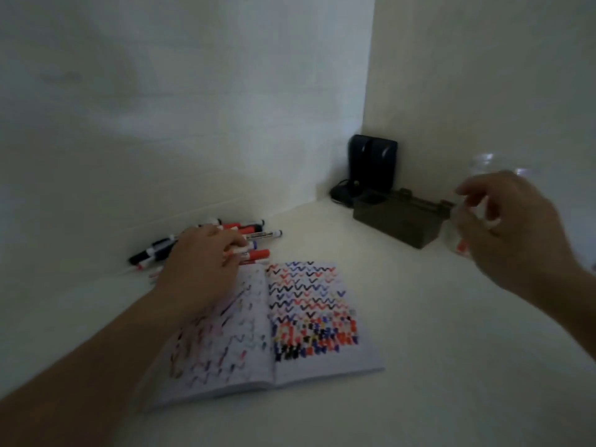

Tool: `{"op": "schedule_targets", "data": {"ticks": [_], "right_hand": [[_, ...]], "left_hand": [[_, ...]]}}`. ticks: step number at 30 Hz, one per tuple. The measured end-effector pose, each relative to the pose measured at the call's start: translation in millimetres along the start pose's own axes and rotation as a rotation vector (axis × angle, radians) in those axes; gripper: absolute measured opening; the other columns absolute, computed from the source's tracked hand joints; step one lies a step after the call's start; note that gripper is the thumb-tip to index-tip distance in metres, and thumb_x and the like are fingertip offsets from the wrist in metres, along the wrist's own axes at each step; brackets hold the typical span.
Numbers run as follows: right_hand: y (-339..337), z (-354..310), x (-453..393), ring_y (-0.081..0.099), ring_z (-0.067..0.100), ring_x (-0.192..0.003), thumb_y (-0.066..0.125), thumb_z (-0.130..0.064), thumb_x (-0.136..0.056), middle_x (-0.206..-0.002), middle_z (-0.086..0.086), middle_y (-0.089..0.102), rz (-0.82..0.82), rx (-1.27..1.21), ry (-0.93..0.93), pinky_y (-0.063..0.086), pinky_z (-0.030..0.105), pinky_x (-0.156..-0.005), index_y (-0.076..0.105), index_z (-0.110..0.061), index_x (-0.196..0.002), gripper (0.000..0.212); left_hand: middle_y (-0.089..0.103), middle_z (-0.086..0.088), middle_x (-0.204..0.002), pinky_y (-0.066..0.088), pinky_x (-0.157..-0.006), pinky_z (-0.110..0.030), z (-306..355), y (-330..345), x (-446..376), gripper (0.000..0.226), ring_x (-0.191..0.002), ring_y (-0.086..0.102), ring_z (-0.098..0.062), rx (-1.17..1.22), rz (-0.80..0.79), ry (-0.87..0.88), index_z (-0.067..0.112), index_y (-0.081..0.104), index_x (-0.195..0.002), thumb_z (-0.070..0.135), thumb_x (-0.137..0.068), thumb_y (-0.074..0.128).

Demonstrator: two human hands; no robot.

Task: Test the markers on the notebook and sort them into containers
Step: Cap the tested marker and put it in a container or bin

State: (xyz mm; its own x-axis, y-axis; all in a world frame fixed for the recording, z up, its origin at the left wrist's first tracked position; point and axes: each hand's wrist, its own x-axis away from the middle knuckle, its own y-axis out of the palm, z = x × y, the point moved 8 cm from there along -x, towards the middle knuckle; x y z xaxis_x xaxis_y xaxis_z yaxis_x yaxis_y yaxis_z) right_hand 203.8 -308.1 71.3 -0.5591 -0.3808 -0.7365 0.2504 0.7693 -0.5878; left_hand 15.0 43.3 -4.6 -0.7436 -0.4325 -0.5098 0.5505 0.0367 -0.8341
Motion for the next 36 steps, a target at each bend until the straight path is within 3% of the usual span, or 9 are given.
{"op": "schedule_targets", "data": {"ticks": [3,7,12,19,22,25,30,33,36], "right_hand": [[58.2,-57.4,12.8,0.044,0.008,-0.077,0.067,-0.018,-0.089,-0.091,-0.013,0.051,-0.119,-0.15,-0.125,0.038,0.016,-0.072,0.064,-0.022,-0.111,0.023],[124.9,-100.2,27.7,0.054,0.009,-0.08,0.065,-0.022,-0.091,-0.098,-0.012,0.054,-0.26,-0.31,-0.185,0.046,0.025,-0.062,0.061,-0.028,-0.116,0.025],[163.8,-108.9,40.9,0.056,0.006,-0.082,0.067,-0.021,-0.093,-0.095,-0.018,0.057,-0.337,-0.393,-0.073,0.041,0.015,-0.066,0.056,-0.04,-0.112,0.028],[157.5,-91.7,47.8,0.058,0.007,-0.081,0.068,-0.02,-0.094,-0.085,-0.017,0.06,-0.379,-0.468,0.022,0.044,0.017,-0.064,0.06,-0.039,-0.108,0.025],[151.7,-93.7,46.8,0.059,0.01,-0.079,0.067,-0.019,-0.095,-0.087,-0.018,0.06,-0.378,-0.496,0.019,0.047,0.021,-0.065,0.06,-0.039,-0.108,0.025],[149.1,-100.9,48.6,0.059,0.008,-0.08,0.065,-0.025,-0.094,-0.085,-0.017,0.059,-0.393,-0.512,0.01,0.05,0.023,-0.066,0.059,-0.04,-0.114,0.025],[144.2,-131.8,45.7,0.038,0.009,-0.085,0.059,-0.052,-0.089,-0.092,-0.013,0.046,-0.329,-0.053,-0.251,0.033,0.028,-0.068,0.058,-0.038,-0.132,0.046],[151.3,-149.2,50.9,0.048,0.02,-0.08,0.059,-0.051,-0.089,-0.083,-0.005,0.06,-0.329,0.133,-0.427,0.029,0.033,-0.069,0.071,-0.031,-0.116,0.036],[157.0,-137.5,46.1,0.053,0.019,-0.085,0.052,-0.047,-0.098,-0.091,-0.008,0.065,-0.442,0.224,-0.356,0.033,0.035,-0.073,0.069,-0.035,-0.115,0.026]], "left_hand": [[0.066,-0.006,-0.104,0.05,-0.089,-0.045,-32.0,9.4,7.3,0.024,-0.101,0.058,-0.033,-0.164,-0.038,-0.042,0.029,0.074,-0.111,0.039,-0.091,0.064],[0.064,-0.006,-0.102,0.05,-0.084,-0.043,-39.4,17.5,8.2,0.031,-0.099,0.058,-0.031,-0.225,-0.057,-0.04,0.028,0.071,-0.113,0.047,-0.089,0.063],[0.059,-0.006,-0.117,0.042,-0.093,-0.044,-43.7,23.1,5.7,0.046,-0.113,0.05,-0.03,-0.399,-0.131,-0.089,0.027,0.066,-0.117,0.063,-0.09,0.059],[0.067,0.0,-0.118,0.047,-0.087,-0.044,-39.4,5.7,11.1,0.031,-0.107,0.061,-0.028,-0.364,-0.071,-0.104,0.031,0.064,-0.12,0.051,-0.099,0.051],[0.07,0.0,-0.114,0.052,-0.076,-0.042,-36.4,-6.3,11.1,0.022,-0.098,0.065,-0.028,-0.23,-0.038,-0.135,0.029,0.062,-0.114,0.043,-0.102,0.05],[0.069,-0.001,-0.115,0.053,-0.079,-0.043,-21.2,-8.0,13.8,0.02,-0.1,0.064,-0.026,-0.094,-0.049,-0.102,0.029,0.062,-0.116,0.035,-0.106,0.047],[0.062,0.004,-0.114,0.056,-0.069,-0.042,25.9,-5.7,20.6,0.026,-0.094,0.062,-0.021,-0.086,-0.055,0.068,0.033,0.06,-0.129,0.032,-0.106,0.048],[0.061,0.007,-0.112,0.056,-0.067,-0.042,52.0,-0.2,23.2,0.024,-0.092,0.06,-0.017,-0.047,-0.061,0.146,0.035,0.061,-0.125,0.034,-0.103,0.051],[0.062,0.005,-0.114,0.056,-0.077,-0.044,42.9,12.4,20.5,0.026,-0.098,0.06,-0.019,-0.02,-0.095,0.134,0.034,0.062,-0.126,0.032,-0.102,0.05]]}}
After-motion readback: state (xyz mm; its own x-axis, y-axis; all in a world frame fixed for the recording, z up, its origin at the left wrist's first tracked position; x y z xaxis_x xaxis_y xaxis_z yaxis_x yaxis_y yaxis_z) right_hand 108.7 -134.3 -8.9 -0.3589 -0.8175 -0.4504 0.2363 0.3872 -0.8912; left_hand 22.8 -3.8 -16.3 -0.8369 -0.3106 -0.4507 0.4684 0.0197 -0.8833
